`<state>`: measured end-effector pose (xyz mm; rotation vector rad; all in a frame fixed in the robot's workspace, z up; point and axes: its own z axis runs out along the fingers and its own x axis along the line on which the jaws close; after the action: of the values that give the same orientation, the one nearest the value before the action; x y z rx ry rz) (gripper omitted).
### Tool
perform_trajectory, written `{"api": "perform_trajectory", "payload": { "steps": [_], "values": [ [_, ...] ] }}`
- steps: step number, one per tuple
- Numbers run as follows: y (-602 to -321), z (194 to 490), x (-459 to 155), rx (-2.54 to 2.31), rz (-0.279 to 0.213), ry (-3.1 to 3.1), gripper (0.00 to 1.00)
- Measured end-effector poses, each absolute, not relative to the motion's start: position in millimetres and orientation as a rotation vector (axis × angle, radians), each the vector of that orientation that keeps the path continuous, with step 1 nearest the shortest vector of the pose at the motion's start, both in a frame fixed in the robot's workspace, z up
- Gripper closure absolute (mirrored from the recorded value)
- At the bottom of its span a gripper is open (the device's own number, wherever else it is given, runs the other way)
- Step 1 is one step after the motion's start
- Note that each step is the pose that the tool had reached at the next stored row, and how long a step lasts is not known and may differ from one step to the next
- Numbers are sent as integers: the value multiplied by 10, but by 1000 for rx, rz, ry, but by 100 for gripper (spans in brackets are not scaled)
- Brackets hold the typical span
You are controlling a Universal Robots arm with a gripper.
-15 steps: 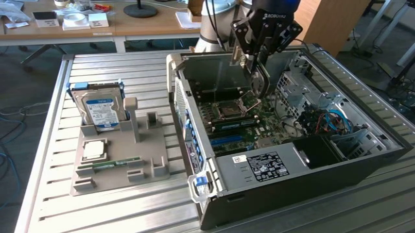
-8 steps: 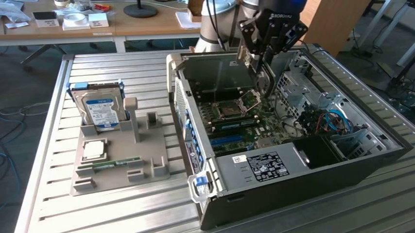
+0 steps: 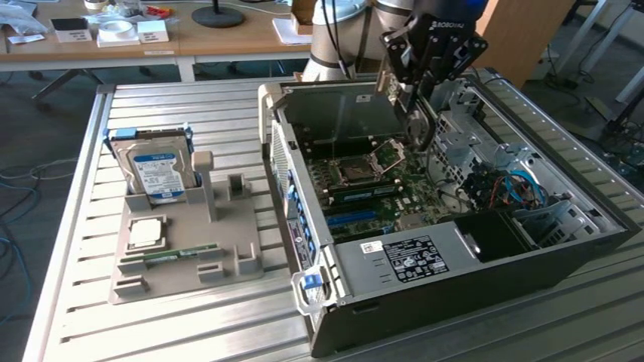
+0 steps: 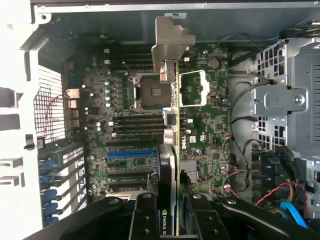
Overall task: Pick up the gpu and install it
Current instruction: 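Pick up the gpu and move the gpu toward the slot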
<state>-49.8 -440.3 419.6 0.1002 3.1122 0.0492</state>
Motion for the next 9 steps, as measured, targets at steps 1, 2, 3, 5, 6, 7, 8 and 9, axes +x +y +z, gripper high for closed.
{"api": "perform_trajectory", "payload": {
  "steps": [1,2,3,5,6,7,8,9],
  "values": [
    [-4403,4196,-482,100,49,3112,73],
    [-4403,4196,-467,100,49,3112,73],
    [-4403,4196,-453,100,49,3112,73],
    [-4403,4196,-429,100,49,3112,73],
    [-4403,4196,-418,100,49,3112,73],
    [-4403,4196,-409,100,49,3112,73],
    [-4403,4196,-402,100,49,3112,73],
    [-4403,4196,-401,100,49,3112,73]
  ]
}}
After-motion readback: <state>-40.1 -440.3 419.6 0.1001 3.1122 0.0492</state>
